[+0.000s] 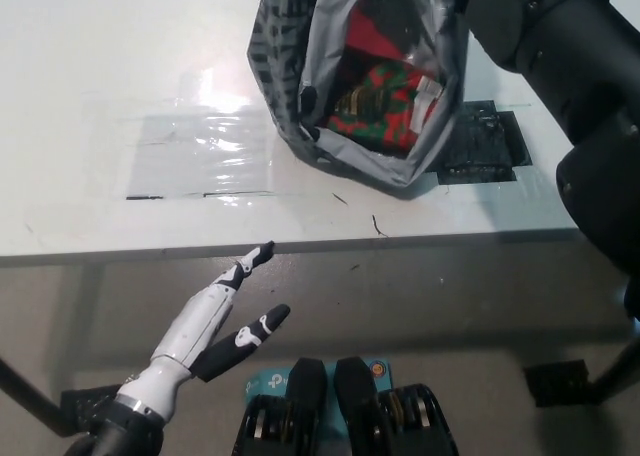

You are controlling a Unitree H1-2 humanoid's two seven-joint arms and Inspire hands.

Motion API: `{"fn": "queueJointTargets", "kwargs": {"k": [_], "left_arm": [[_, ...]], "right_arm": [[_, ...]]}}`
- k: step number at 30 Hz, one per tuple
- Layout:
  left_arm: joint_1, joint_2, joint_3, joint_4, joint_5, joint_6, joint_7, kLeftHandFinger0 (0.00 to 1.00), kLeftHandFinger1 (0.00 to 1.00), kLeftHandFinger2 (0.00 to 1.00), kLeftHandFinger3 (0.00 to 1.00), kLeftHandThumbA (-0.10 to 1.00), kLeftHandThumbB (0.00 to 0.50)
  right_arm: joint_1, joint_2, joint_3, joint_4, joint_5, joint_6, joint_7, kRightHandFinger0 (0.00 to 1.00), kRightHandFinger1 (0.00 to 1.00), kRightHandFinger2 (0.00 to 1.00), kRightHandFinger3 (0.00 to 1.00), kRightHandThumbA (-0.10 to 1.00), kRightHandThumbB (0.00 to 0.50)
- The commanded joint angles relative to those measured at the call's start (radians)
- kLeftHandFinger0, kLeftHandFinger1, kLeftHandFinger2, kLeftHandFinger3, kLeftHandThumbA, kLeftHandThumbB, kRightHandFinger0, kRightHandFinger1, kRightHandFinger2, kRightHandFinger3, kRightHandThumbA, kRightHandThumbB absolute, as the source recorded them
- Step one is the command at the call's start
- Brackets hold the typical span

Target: The robot uses its right hand to pick up a bag of coffee beans and puts it in the black plastic bag, then the robot grabs the top of the bag and lifts it.

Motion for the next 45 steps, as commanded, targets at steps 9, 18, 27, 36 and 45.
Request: {"fn": "queueJointTargets", "kwargs": {"k": [9, 18, 27, 36, 45], "left_arm": [[0.048, 0.035, -0.068, -0.071, 0.058, -0.028, -0.033, 0.89, 1.0, 1.0, 1.0, 0.82, 0.118], [0.062, 0.039, -0.079, -0.086, 0.071, -0.002, -0.038, 0.87, 1.0, 1.0, 1.0, 0.82, 0.123], [0.061, 0.043, -0.086, -0.084, 0.088, -0.017, -0.047, 0.91, 1.0, 1.0, 1.0, 0.81, 0.11], [0.045, 0.042, -0.086, -0.106, 0.101, 0.009, -0.074, 0.94, 1.0, 1.0, 1.0, 0.83, 0.106], [0.06, 0.042, -0.086, -0.112, 0.109, 0.025, -0.089, 0.95, 1.0, 1.0, 1.0, 0.85, 0.122]], "right_arm": [[-0.113, -0.075, -0.183, -0.197, -0.041, -0.128, -0.232, 0.0, 0.09, 0.54, 0.59, -0.1, 0.124], [0.052, -0.061, -0.255, -0.171, -0.033, -0.097, -0.176, 0.06, 0.26, 0.61, 0.57, -0.1, 0.128], [0.136, -0.075, -0.293, -0.16, -0.019, -0.068, 0.015, 1.0, 1.0, 1.0, 1.0, 0.6, 0.264], [0.171, -0.084, -0.252, -0.182, -0.07, -0.006, 0.17, 1.0, 1.0, 1.0, 1.0, 0.95, 0.431], [0.137, -0.132, -0.219, -0.272, -0.108, 0.077, 0.345, 1.0, 1.0, 1.0, 1.0, 1.0, 0.474]]}}
